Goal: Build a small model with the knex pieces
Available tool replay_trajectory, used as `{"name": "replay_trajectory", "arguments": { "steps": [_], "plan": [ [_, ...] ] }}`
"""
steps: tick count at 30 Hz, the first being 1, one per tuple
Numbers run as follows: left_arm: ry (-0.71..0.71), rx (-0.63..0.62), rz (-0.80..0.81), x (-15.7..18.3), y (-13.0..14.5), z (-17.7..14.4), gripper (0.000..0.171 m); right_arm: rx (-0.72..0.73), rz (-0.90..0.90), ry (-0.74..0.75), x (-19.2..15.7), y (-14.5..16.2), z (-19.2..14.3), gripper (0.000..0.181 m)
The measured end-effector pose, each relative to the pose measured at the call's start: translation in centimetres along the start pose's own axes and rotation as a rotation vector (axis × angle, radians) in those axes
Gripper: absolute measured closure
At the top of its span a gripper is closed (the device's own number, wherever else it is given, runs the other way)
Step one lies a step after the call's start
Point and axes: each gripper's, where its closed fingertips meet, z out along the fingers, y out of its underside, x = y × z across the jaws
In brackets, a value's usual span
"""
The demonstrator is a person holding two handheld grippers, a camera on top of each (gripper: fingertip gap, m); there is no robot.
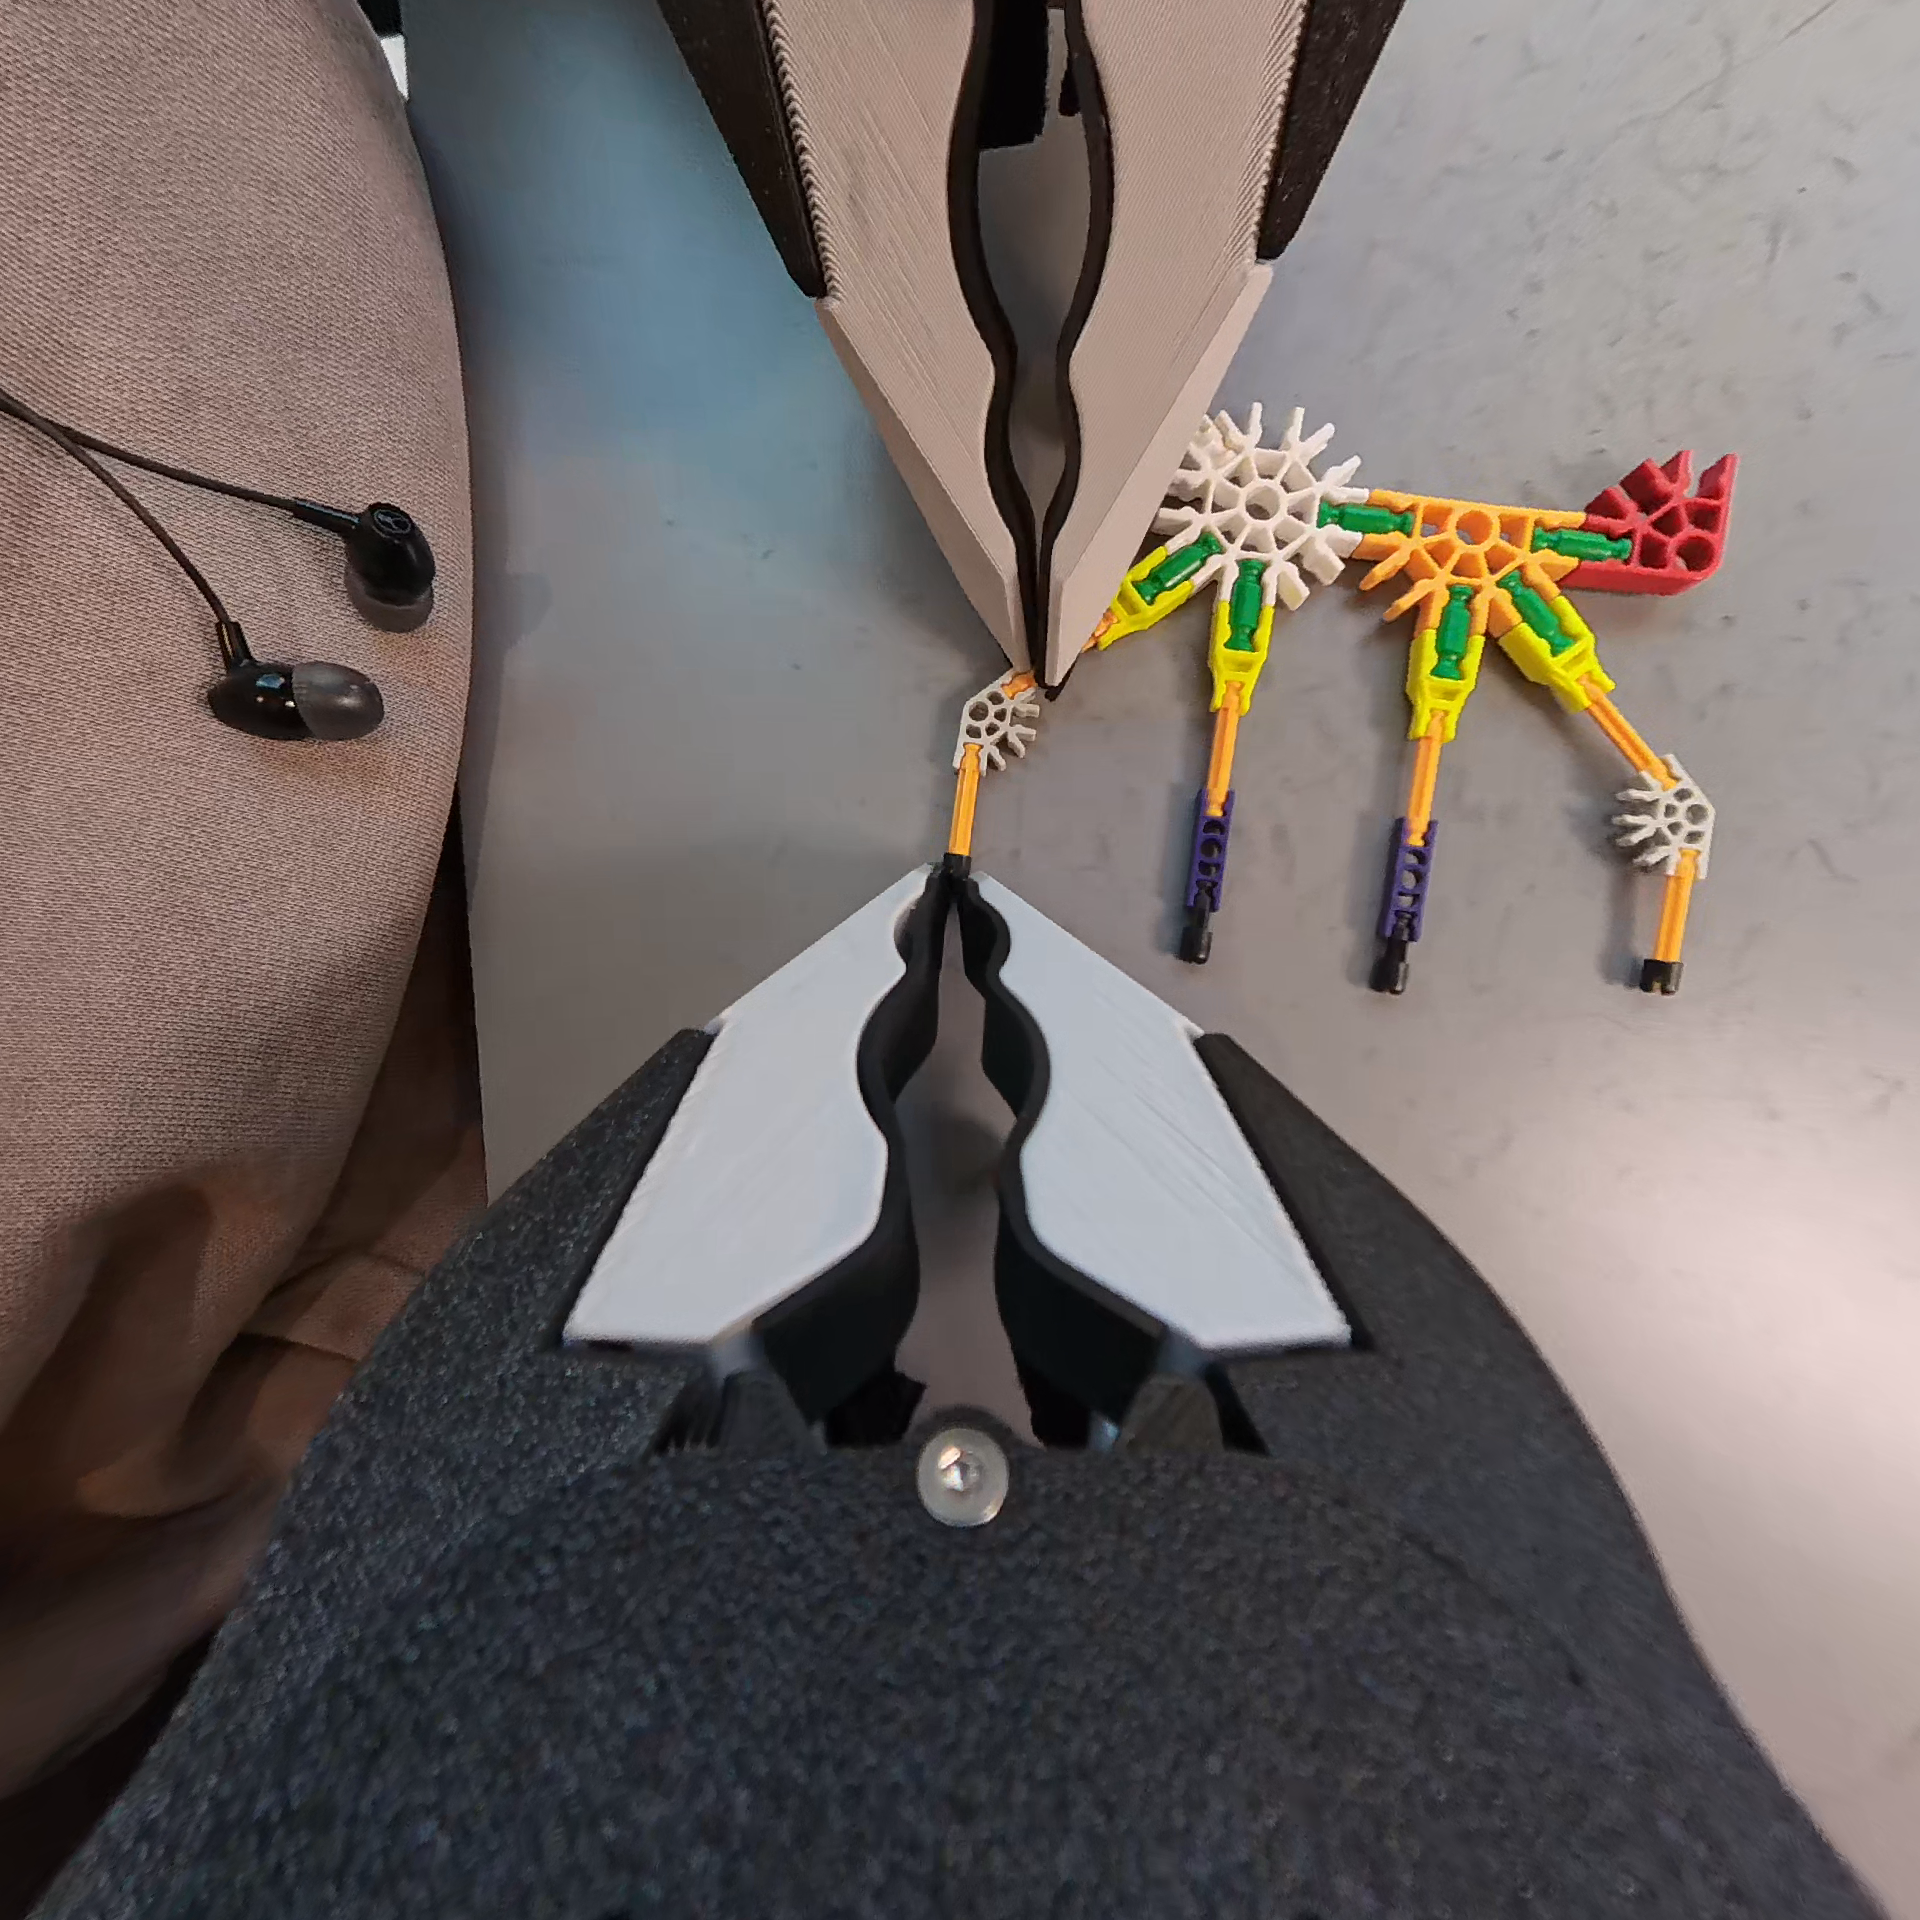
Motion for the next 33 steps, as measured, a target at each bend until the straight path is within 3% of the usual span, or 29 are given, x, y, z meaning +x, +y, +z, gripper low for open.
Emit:
{"name": "replay_trajectory", "arguments": {
  "steps": [8, 13, 16, 23, 33],
  "plan": [
    [0.004, 0.026, 0.013, -0.6, -0.1, -0.7, 0.167, -0.008, -0.008, 0.042, -0.1, 0.1, 0.0, 0.181],
    [0.004, -0.015, 0.119, -1.6, 0.1, -0.9, 0.143, 0.014, 0.011, 0.042, -0.1, 0.1, 0.0, 0.181],
    [0.077, -0.064, 0.149, -1.6, 0.4, -0.5, 0.139, 0.01, 0.017, 0.042, -0.1, 0.1, 0.0, 0.181],
    [0.224, -0.086, 0.147, -0.3, 0.4, -0.1, 0.163, 0.029, 0.066, 0.051, -0.1, 0.1, 0.0, 0.181],
    [0.184, -0.055, 0.141, -0.2, 0.3, 0.0, 0.167, 0.032, 0.098, 0.059, 0.0, -0.1, 0.1, 0.181]
  ]
}}
